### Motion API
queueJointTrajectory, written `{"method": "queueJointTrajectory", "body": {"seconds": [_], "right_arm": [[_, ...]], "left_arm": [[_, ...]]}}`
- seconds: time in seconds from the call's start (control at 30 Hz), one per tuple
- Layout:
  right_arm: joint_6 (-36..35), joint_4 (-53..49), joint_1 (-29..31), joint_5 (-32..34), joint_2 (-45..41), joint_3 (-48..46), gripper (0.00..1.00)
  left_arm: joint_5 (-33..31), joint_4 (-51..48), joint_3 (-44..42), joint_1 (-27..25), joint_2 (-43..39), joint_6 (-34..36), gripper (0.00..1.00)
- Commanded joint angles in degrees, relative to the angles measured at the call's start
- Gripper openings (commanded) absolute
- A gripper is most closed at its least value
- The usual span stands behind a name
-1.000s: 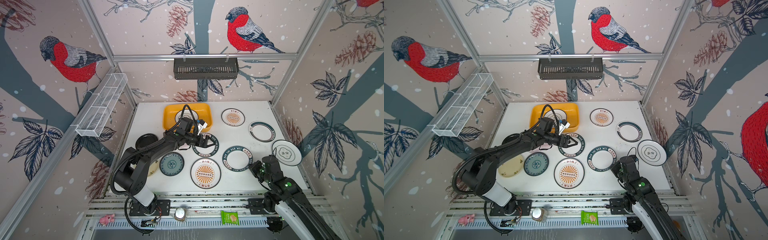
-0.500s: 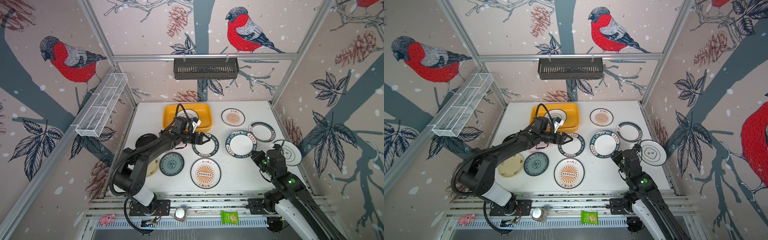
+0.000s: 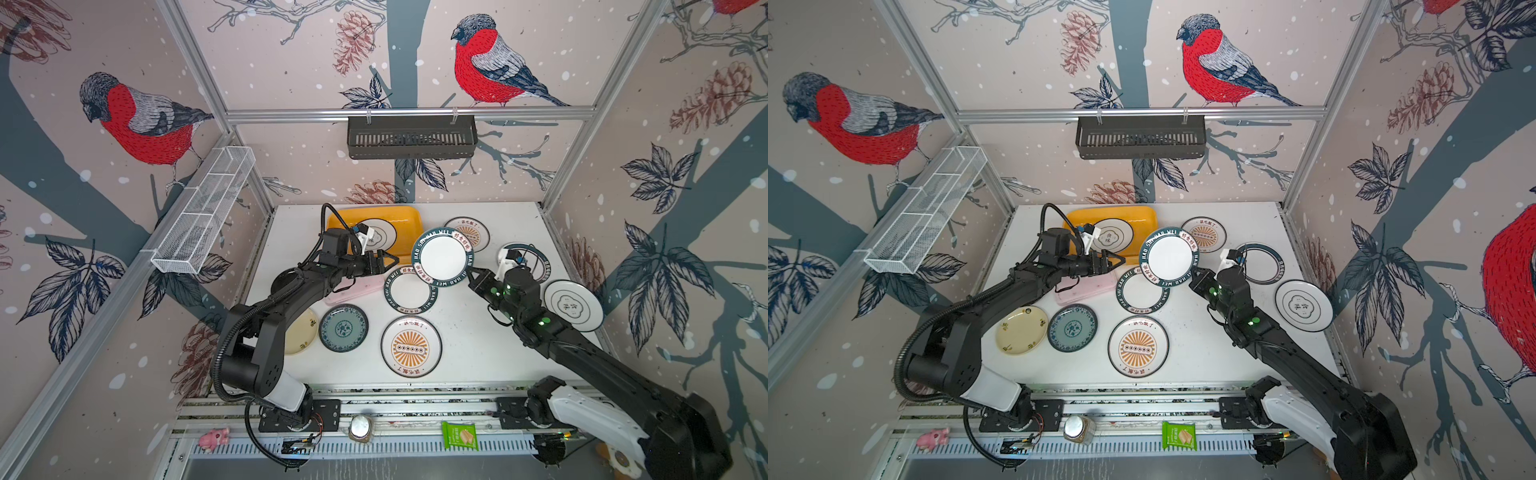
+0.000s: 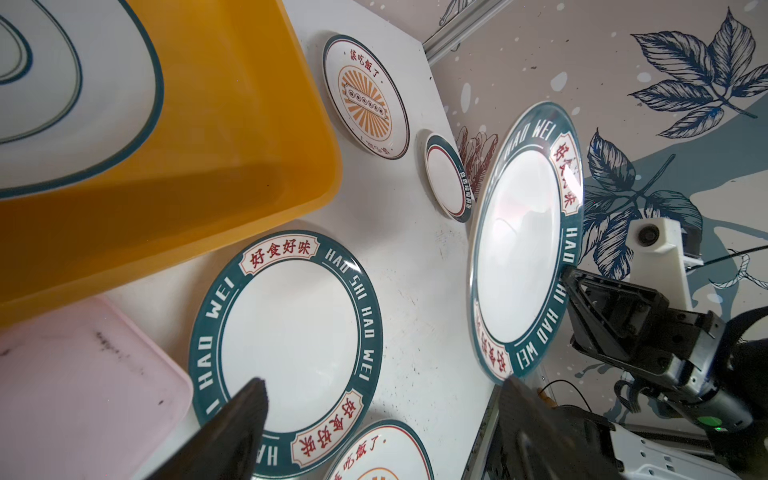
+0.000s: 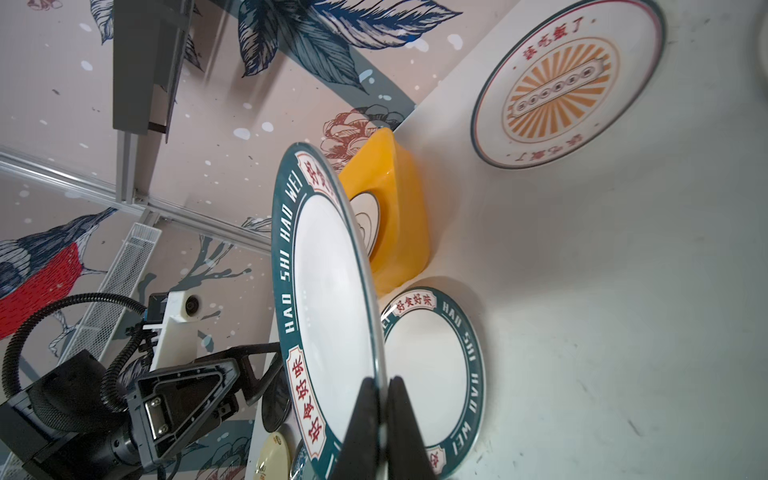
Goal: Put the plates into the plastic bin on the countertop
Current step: 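Lift the plate upright with the right gripper toward the left gripper, then grasp the raised plate rim with the left gripper from the right gripper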
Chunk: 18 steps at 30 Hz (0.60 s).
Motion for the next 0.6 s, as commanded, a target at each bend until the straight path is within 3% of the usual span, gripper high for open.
{"method": "queueJointTrajectory", "body": {"seconds": [0.0,0.33,0.43,0.57], "right_arm": [[-0.74,10.83,0.97,-2.75,3.3,1.76,0.0],[0.15,17.46,4.35,-4.42,8.59,2.51,0.0],[0.44,18.69,4.91,-4.84,10.19,2.76,0.0],[0.52,19.14,5.4,-5.35,11.5,3.38,0.0]], "left_arm": [[2.58,3.97,-0.3,0.11,-0.83,-0.65,0.86],[4.26,7.19,-1.49,0.13,-1.67,-2.18,0.78],[4.18,7.69,-1.81,0.17,-2.07,-2.44,0.72],[4.61,8.53,-2.17,0.26,-2.34,-2.95,0.57]]}}
